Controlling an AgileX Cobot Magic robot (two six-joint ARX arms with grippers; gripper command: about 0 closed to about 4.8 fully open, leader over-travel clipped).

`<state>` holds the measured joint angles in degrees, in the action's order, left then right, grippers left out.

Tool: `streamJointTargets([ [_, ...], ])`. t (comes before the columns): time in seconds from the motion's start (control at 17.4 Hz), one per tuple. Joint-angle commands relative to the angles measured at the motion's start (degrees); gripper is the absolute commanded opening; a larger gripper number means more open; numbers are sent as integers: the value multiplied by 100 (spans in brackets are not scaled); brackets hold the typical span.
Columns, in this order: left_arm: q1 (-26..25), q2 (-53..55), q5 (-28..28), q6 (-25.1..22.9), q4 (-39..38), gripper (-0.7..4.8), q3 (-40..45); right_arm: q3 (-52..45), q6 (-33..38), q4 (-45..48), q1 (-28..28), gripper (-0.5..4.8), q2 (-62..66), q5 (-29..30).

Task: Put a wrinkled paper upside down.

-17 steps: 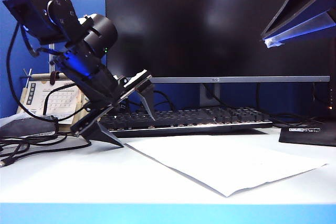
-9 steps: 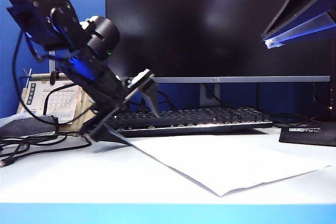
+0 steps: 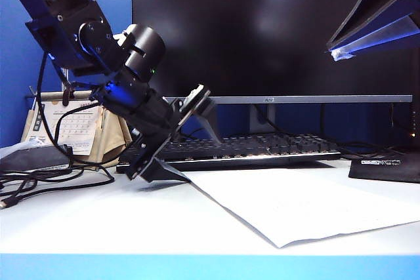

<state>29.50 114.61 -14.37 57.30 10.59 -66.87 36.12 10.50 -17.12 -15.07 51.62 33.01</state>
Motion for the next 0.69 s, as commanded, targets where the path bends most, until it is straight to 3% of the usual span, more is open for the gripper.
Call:
streamJointTargets([
  [0.06, 4, 70, -2, 13, -7, 203, 33, 37, -2, 37, -9, 68, -15, 17],
  [0.12, 4, 72, 0, 13, 74, 82, 33, 37, -2, 42, -9, 68, -15, 15],
  [0.29, 4, 74, 26, 11, 92, 46, 33, 37, -2, 42, -9, 68, -15, 15],
  [0.4, 4, 96, 37, -33, 131, -6, 33, 37, -2, 44, -9, 68, -15, 15],
  [0.69, 4, 98, 13, -289, 267, -6, 33, 37, -2, 44, -9, 68, -15, 15],
])
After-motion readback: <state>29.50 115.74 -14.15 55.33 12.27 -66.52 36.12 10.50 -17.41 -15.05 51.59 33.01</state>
